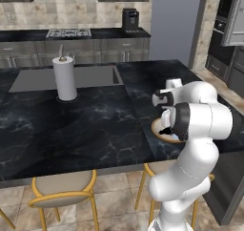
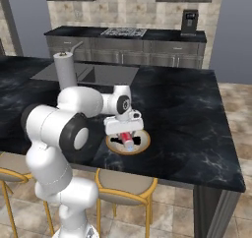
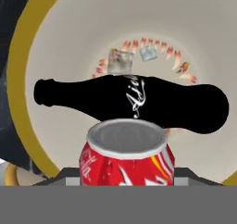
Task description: Open the fridge, grab two sodas, and place both sodas inside the bowl with ice on the dining counter.
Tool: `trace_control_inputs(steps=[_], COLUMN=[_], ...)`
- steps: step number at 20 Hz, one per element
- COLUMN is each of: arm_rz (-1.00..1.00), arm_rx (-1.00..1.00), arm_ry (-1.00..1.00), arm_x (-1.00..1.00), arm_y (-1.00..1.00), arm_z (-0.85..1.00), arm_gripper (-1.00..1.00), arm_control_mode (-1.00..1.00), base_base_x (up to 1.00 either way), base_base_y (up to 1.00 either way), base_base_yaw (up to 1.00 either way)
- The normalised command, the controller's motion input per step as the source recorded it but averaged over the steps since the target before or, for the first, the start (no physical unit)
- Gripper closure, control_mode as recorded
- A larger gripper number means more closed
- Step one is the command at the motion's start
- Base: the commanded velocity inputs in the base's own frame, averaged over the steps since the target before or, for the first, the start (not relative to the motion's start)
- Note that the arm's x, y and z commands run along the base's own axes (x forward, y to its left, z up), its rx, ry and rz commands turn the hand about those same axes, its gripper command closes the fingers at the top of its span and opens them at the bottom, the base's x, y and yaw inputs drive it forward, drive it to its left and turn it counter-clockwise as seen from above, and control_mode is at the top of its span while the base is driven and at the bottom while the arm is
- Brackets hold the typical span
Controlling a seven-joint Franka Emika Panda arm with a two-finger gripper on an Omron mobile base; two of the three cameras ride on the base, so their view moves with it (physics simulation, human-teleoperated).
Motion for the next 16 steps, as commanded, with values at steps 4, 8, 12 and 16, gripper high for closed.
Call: trace_control_inputs(steps=[4,8,12,16], arm_rz=[0.03,0.03,0.03,0.03], arm_rx=[0.0,0.0,0.0,0.0], arm_ry=[0.01,0.0,0.0,0.0], arm_x=[0.11,0.02,0.03,0.04], arm_y=[-0.03,-0.03,-0.03,-0.01], arm_z=[-0.19,-0.15,-0.12,-0.14], arm_gripper=[1.0,1.0,1.0,1.0], arm_control_mode=[-1.0,-1.0,-1.0,-1.0], base_base_x=[0.0,0.0,0.0,0.0], base_base_y=[0.0,0.0,0.0,0.0], base_base_yaw=[0.0,0.0,0.0,0.0])
